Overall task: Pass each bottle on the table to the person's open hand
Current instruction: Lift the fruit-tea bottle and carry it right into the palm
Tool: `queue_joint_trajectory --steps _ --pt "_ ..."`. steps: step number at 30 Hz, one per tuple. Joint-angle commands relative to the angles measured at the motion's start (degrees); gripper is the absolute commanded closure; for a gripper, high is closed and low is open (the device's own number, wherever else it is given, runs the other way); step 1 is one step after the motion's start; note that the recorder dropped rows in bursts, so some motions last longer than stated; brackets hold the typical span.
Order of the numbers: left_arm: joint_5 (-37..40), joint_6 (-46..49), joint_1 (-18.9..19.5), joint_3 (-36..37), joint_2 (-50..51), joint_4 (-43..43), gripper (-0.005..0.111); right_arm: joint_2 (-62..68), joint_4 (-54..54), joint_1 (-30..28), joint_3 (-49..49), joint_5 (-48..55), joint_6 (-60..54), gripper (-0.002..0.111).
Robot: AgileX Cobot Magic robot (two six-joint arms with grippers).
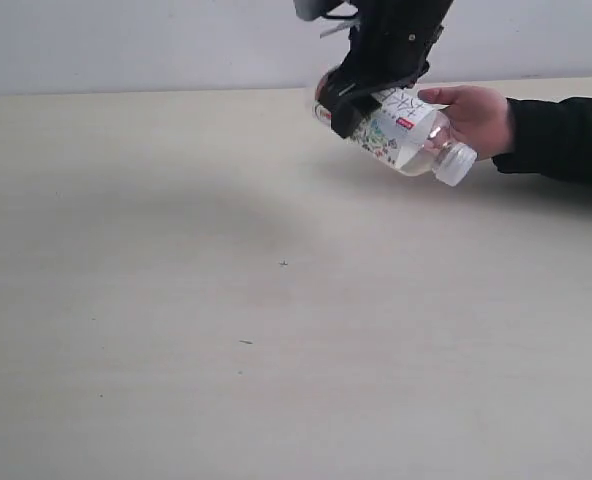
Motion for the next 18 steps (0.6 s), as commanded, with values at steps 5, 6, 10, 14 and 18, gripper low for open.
queue_joint_trajectory --steps 5,6,10,14,18 --pt "-0.52 -0.07 0.1 0.17 -0.41 -0.28 0.107 -0.82 -16.77 -0.12 -4.45 -0.85 22.04 0.108" --pt "-0.52 -0.07 0.1 0.17 -0.41 -0.28 0.107 -0.82 -17.9 -0.12 -4.45 -0.56 22.64 0.108" --pt "-0.52 -0.07 0.1 0.17 -0.41 -0.28 0.107 -0.82 -21.35 -0.65 -4.45 0.33 24.63 0.108" --pt "-0.52 -0.07 0.1 0.17 -0.41 -0.28 0.107 -0.72 -21.35 -2.83 -4.45 -1.11 27.01 0.108" --pt "-0.52 -0.07 0.1 0.17 -0.41 -0.28 0.107 -0.05 -21.22 -5.32 -4.45 -1.56 30.89 0.108"
